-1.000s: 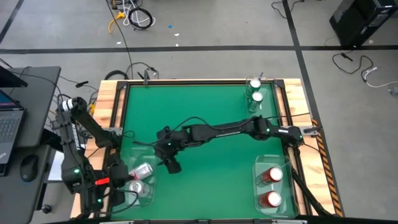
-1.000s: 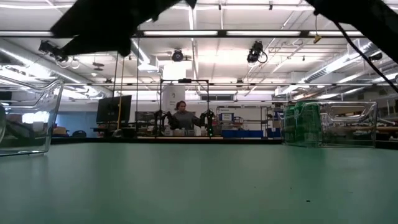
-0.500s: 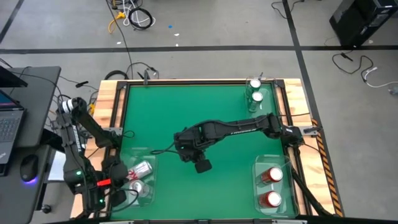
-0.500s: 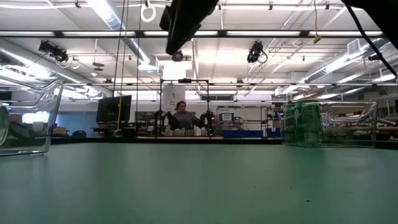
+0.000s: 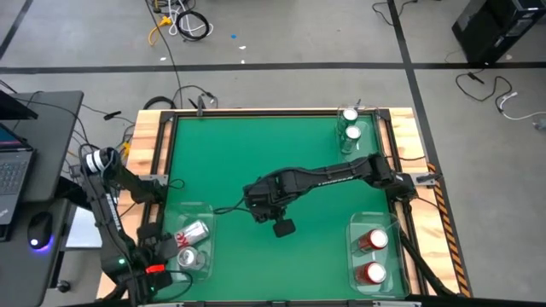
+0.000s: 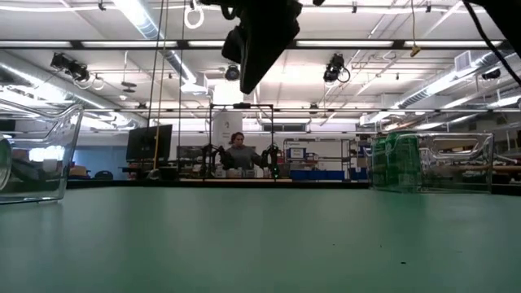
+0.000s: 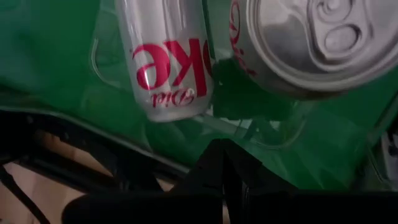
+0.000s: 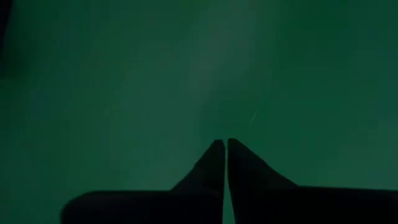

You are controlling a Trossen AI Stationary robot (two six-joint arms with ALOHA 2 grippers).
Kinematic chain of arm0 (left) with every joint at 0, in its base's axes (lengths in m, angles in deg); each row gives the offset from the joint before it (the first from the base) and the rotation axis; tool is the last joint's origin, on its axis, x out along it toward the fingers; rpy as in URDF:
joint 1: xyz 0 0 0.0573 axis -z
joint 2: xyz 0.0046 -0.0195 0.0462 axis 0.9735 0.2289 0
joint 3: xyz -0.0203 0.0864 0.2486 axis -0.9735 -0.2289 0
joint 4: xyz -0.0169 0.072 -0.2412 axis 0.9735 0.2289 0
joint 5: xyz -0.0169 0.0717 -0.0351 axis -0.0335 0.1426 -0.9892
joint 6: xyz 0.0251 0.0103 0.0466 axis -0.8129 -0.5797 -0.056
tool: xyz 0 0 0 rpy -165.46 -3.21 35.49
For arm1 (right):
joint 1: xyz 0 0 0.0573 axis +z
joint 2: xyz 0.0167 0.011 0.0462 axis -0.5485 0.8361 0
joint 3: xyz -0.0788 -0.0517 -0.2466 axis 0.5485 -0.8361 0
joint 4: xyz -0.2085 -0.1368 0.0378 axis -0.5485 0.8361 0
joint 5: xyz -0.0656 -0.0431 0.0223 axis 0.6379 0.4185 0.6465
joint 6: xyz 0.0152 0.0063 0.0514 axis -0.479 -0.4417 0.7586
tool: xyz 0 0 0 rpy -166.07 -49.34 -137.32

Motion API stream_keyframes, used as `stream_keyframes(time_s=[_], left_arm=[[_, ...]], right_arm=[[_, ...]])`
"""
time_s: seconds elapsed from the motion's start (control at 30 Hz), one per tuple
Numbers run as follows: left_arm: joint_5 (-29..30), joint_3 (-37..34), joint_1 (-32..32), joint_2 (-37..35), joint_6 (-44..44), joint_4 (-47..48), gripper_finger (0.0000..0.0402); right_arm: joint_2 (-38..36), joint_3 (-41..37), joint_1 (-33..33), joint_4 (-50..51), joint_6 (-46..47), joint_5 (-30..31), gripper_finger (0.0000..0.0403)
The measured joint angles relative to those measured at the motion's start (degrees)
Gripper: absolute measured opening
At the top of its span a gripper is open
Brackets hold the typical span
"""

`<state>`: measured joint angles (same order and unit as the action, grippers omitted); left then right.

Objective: Sort soda cans
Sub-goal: Move the left transparent bin to the center of the table

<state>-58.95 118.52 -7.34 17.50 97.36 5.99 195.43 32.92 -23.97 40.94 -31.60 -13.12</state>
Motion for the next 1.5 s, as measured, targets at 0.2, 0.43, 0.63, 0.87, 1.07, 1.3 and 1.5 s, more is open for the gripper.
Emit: stream_keyframes(time_s=[0.2,0.43,0.63,0.87,1.07,1.3,1.5], left_arm=[[1.17,-0.78,-0.09,0.97,1.18,-0.8,0.0],[-3.28,-6.14,-1.5,0.97,2.84,-6.35,0.0],[-3.47,-9.78,-3.82,0.97,2.7,-7.11,0.0],[2.71,-11.04,-5.96,0.97,1.16,-7.51,0.0],[5.8,-11.02,-6.91,0.97,-1.22,-8.79,0.0],[5.71,-8.52,-6.88,0.97,-1.51,-8.99,0.0],[5.13,-3.07,-6.67,0.97,-1.64,-3.74,0.0]], right_arm=[[-9.24,-13.31,-0.56,-11.37,1.29,0.09,0.0002],[-20.74,-33.44,-2.07,-28.18,5.93,1.7,0.0001],[-27.17,-45.02,-2.21,-38.86,9.26,1.7,0.0001],[-30.15,-50.53,-2.21,-43.81,10.95,3.31,0.0],[-30.15,-50.63,-2.21,-45.47,10.93,3.96,0.0001],[-30.13,-50.63,-2.16,-46.97,10.91,3.96,0.0002],[-30.06,-50.63,-2.16,-50.99,10.93,3.96,0.0002]])
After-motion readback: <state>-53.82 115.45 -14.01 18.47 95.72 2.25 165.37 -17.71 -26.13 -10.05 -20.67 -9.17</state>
